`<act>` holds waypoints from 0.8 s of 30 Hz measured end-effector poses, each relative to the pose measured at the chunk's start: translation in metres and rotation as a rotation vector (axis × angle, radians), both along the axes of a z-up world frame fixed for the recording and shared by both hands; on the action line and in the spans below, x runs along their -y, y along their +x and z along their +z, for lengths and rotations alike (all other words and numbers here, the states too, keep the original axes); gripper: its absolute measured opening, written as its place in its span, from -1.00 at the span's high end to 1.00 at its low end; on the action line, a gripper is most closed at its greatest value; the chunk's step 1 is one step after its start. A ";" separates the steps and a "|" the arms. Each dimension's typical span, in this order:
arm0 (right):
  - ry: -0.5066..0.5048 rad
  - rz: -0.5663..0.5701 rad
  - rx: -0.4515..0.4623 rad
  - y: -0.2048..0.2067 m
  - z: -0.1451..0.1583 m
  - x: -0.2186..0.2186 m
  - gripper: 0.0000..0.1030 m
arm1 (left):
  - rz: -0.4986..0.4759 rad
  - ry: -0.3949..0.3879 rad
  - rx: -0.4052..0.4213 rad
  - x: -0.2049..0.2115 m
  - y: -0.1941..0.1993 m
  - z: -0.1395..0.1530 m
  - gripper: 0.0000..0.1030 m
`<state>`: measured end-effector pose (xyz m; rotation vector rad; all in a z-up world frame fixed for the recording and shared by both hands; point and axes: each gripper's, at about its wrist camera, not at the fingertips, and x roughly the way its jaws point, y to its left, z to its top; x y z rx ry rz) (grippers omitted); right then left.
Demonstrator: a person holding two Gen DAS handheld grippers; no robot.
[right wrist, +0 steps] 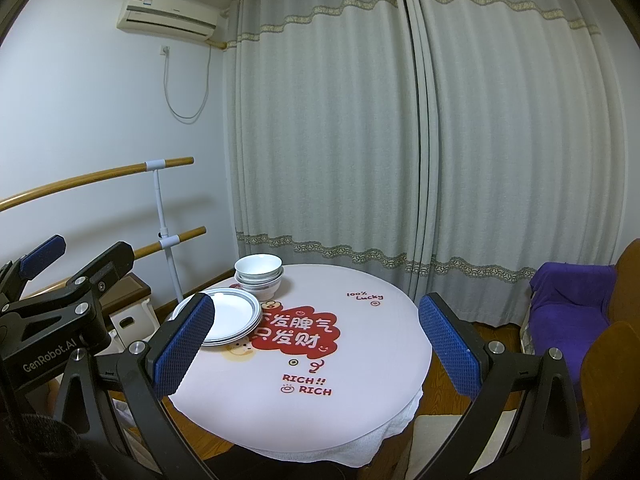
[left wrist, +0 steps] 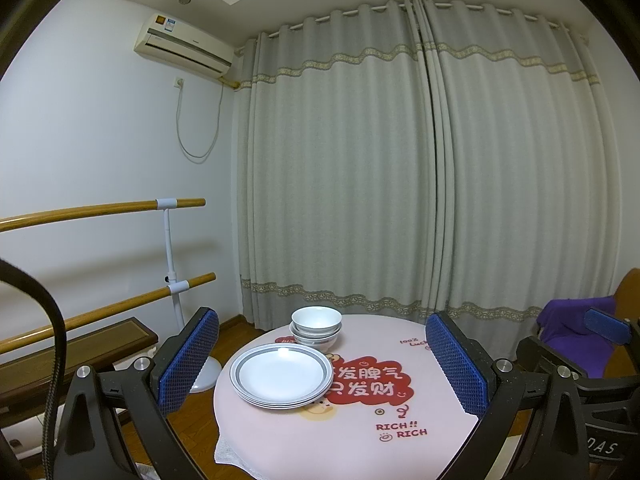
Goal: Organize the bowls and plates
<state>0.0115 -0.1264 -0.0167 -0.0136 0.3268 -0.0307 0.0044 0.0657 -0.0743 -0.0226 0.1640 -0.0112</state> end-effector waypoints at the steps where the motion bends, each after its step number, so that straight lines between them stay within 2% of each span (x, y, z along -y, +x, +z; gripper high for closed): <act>1: 0.000 0.000 0.000 0.000 0.000 0.000 -1.00 | 0.001 0.000 0.000 0.000 0.000 0.000 -0.99; 24: 0.003 0.000 -0.002 0.000 0.000 -0.001 -1.00 | 0.004 0.002 -0.001 0.002 0.002 0.000 -0.99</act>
